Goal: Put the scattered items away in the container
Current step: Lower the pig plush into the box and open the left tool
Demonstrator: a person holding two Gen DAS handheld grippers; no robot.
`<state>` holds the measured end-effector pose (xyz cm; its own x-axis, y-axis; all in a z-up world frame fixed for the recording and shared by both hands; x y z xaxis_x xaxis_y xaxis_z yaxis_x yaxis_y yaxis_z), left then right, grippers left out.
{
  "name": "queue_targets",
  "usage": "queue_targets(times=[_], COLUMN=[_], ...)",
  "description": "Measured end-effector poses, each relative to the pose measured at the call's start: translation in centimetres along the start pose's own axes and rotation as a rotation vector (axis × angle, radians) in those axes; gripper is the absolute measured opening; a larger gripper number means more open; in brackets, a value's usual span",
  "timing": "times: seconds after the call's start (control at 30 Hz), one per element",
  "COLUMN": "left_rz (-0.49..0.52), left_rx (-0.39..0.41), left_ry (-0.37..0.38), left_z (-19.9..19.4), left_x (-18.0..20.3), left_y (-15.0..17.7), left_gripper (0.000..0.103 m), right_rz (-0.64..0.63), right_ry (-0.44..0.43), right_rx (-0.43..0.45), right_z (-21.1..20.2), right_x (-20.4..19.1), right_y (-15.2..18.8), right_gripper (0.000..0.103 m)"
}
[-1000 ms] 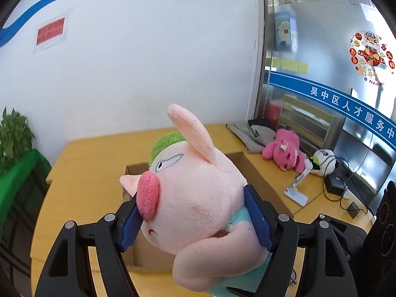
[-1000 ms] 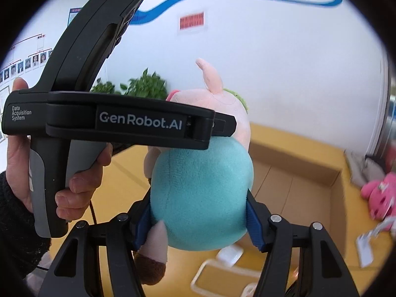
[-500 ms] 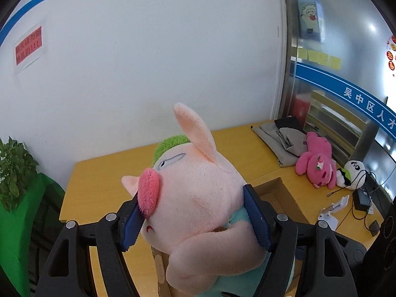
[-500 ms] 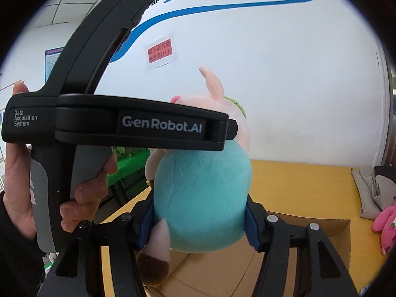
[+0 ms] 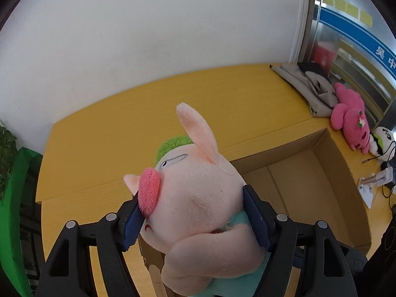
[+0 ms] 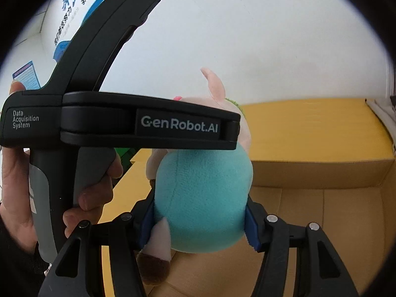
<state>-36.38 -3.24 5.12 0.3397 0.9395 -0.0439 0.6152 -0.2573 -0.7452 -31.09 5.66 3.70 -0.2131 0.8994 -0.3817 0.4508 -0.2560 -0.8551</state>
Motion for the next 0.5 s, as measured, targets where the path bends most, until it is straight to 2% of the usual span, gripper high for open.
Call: queue_targets(times=[0.1,0.17,0.37,0.5], left_rz=[-0.004,-0.006,0.079,0.071], left_rx=[-0.067,-0.075,-0.104,-0.139], left_ry=[-0.008,-0.009,-0.023,-0.027], left_z=[3.3,4.5,4.5,4.0], left_x=[-0.7,-1.0,-0.9,-1.8], left_y=[2.5,3.4,5.1,6.2], left_gripper=[0.078,0.078,0.079,0.079], right_rz=[0.061,0.087,0.105,0.114], right_ry=[0.016,0.011,0.007,-0.027], right_rx=[-0.056,-0.096,-0.168,-0.183], right_z=[2.6,4.2,6.5,6.0], right_x=[1.3,1.7,2.1,1.6], right_y=[2.9,4.8,9.0,9.9], right_gripper=[0.058,0.059,0.059,0.059])
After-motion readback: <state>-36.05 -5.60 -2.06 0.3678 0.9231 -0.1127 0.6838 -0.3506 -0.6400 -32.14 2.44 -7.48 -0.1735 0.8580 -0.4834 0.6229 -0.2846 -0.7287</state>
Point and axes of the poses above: each gripper's, at about its wrist camera, not at the fingertips, and z roughly the way its jaws point, x to its right, y to its underside, the point moved 7 cm from there along z, roughly the way its jaws point, and after that the axes turned 14 degrees about x, right-handed, at the moved point
